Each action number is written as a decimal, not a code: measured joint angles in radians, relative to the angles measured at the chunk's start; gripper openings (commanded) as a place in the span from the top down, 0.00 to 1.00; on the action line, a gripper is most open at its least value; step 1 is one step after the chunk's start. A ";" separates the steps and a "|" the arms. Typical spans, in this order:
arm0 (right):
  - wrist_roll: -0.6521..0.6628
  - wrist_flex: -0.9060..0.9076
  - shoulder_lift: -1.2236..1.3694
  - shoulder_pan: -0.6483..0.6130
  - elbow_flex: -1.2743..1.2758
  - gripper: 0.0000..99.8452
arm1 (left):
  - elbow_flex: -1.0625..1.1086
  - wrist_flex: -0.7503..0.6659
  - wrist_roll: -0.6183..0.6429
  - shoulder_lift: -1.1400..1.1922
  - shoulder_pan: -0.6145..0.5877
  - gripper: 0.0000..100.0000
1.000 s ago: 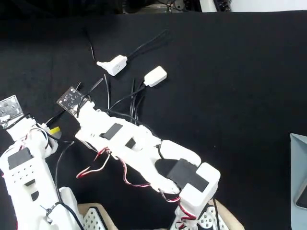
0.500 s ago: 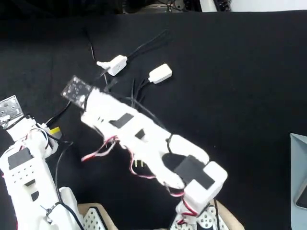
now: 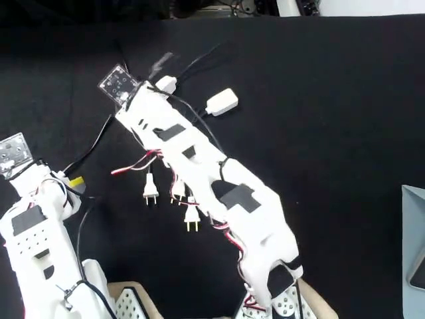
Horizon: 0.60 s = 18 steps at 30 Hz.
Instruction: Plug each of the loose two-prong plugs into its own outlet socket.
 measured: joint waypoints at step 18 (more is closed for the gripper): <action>-0.175 0.582 -0.516 -0.044 0.344 0.81 | 0.008 0.000 0.000 -0.002 0.000 0.70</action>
